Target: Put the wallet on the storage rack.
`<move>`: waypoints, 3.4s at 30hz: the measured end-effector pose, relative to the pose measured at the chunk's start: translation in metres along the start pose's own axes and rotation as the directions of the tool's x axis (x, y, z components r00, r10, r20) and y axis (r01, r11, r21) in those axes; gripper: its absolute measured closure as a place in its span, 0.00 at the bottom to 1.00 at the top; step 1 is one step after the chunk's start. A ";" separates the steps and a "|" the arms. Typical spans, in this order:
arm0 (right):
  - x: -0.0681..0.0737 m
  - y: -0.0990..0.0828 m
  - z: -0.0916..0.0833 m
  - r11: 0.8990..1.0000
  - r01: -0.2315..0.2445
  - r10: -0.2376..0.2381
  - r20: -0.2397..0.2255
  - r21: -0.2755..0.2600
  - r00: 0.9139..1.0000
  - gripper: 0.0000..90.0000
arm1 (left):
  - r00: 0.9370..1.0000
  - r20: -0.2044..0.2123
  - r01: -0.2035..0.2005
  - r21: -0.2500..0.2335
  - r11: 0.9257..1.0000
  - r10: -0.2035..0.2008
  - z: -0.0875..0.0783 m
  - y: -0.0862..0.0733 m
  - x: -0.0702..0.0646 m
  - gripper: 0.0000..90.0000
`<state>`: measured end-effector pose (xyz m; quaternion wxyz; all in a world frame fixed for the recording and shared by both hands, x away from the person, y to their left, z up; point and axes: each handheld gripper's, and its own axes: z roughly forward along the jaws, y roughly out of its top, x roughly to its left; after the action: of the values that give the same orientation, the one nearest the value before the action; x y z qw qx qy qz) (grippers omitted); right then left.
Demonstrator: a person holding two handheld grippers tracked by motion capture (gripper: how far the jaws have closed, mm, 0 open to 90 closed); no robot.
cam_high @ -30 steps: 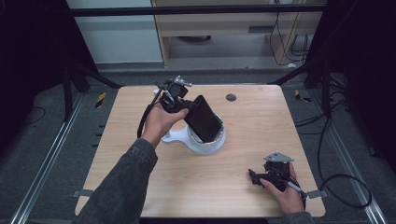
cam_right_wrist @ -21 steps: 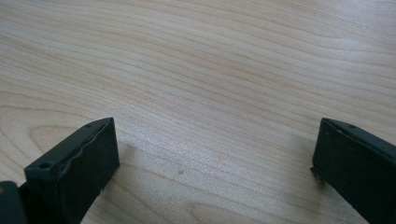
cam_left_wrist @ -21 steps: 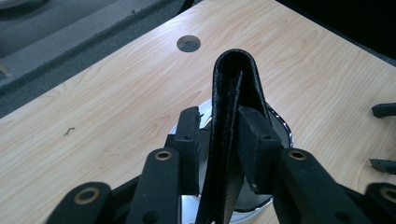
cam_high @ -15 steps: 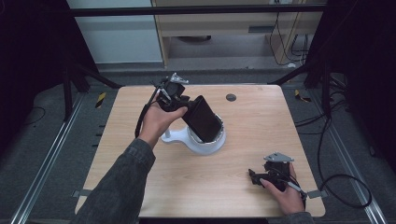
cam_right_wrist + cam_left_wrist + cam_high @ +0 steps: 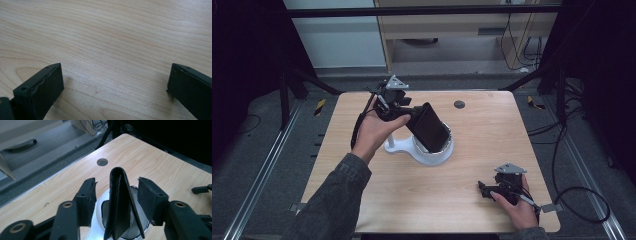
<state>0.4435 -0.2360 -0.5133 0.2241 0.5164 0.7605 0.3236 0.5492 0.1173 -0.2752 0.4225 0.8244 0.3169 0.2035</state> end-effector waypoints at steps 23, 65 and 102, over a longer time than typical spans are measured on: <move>0.000 0.000 0.000 1.000 0.001 -0.001 0.001 -0.003 1.000 0.01 | 0.993 0.071 -0.088 -0.025 0.996 0.090 -0.020 -0.038 -0.039 0.08; 0.002 -0.002 -0.002 1.000 -0.003 0.003 0.007 -0.003 1.000 0.01 | 0.996 0.047 -0.076 0.174 0.982 0.069 -0.011 -0.178 -0.046 0.06; 0.002 -0.002 -0.002 1.000 -0.002 0.002 0.008 -0.003 1.000 0.01 | 0.975 -0.162 0.181 0.176 0.968 -0.153 -0.027 -0.279 0.036 0.06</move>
<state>0.4404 -0.2346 -0.5134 0.2277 0.5179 0.7586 0.3231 0.4613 0.2812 -0.4885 0.3330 0.8140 0.4336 0.1964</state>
